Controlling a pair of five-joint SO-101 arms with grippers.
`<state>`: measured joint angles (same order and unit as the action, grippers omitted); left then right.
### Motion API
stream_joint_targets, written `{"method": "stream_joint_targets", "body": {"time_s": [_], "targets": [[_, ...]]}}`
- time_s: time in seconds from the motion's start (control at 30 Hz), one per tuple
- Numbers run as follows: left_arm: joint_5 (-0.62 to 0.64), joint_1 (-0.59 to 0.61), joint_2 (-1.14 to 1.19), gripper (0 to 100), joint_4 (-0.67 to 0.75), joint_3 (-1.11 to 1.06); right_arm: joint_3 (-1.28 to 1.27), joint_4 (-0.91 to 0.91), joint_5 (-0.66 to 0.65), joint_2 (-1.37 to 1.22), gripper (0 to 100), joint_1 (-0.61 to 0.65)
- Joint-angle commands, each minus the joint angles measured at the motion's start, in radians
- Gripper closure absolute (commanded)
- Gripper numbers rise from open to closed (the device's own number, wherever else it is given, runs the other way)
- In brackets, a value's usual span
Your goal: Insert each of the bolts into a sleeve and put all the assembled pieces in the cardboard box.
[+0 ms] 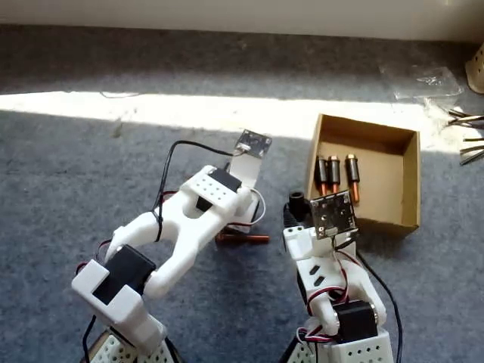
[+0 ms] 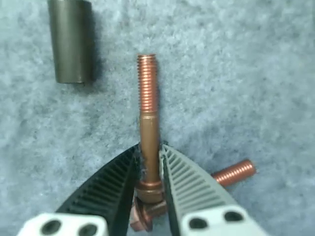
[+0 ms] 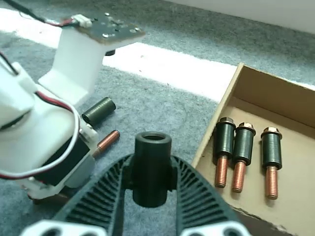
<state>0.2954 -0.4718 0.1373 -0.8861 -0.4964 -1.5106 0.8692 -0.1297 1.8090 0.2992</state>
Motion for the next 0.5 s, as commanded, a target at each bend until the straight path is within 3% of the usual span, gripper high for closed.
{"method": "stream_joint_targets", "body": {"time_s": [0.0,0.23,0.47], "targets": [[-0.138,0.008,-0.030,98,-0.092,0.091,0.015,-0.038,0.003,-0.001,99.5,-0.012],[-0.376,0.068,-0.196,98,-0.219,0.137,0.015,-0.038,0.003,-0.001,99.5,-0.008],[-0.809,0.236,-0.334,98,-0.344,0.131,0.013,-0.038,0.003,-0.001,99.5,-0.007]]}}
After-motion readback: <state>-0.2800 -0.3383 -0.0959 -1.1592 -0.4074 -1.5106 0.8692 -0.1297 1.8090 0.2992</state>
